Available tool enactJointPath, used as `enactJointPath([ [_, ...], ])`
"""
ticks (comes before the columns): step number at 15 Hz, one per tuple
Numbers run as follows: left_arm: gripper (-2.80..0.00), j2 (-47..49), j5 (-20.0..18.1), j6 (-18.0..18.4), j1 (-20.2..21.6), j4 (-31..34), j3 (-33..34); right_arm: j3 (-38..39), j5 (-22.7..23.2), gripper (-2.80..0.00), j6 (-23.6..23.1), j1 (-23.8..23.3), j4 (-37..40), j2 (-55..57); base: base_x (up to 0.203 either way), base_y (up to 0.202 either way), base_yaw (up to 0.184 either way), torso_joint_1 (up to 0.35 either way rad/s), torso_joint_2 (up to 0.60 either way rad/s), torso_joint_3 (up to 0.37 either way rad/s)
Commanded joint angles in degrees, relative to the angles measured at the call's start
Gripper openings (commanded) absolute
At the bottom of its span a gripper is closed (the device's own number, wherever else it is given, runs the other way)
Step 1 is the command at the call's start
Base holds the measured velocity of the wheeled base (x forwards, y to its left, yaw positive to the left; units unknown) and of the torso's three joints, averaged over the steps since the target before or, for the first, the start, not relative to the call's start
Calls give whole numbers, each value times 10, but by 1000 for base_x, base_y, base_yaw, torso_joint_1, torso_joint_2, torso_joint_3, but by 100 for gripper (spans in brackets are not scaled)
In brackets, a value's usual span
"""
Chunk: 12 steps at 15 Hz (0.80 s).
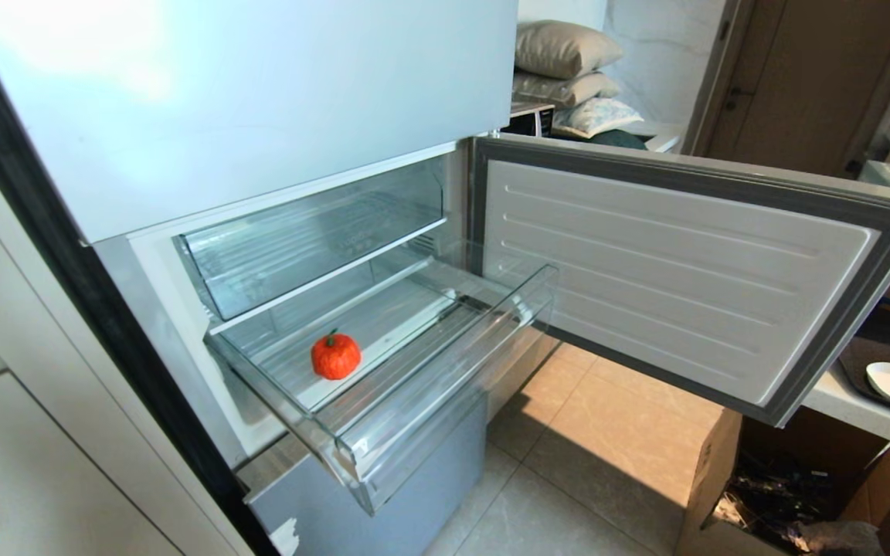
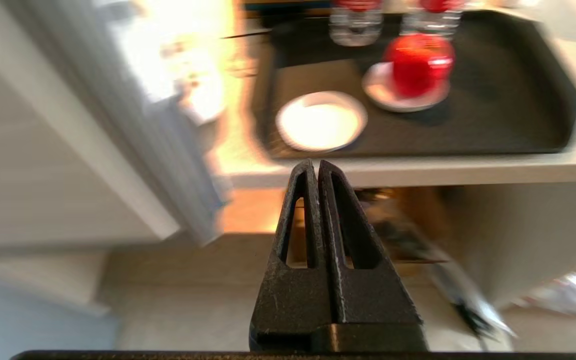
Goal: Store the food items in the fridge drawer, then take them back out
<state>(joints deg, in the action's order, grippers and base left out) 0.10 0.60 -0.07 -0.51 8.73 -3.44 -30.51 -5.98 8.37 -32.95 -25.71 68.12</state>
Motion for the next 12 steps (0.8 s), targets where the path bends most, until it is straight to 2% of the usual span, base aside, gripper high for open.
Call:
enactJointPath([
  [1, -280, 0, 0, 0, 0, 1, 0, -20, -2, -280, -7, -50, -44, 128, 0, 0, 0, 0, 0, 0],
  [2, -280, 0, 0, -1, 0, 1, 0, -25, -2, -280, -16, -69, -78, 162, 0, 0, 0, 0, 0, 0],
  [3, -280, 0, 0, 0, 0, 1, 0, -30, -3, 0, -26, -88, -114, 197, 0, 0, 0, 0, 0, 0],
  [7, -280, 0, 0, 0, 1, 1, 0, -82, -2, 0, -37, -124, -213, 327, 0, 0, 0, 0, 0, 0],
  [12, -280, 0, 0, 0, 1, 0, 0, -171, 27, 0, -24, -129, -365, 503, 0, 0, 0, 0, 0, 0],
])
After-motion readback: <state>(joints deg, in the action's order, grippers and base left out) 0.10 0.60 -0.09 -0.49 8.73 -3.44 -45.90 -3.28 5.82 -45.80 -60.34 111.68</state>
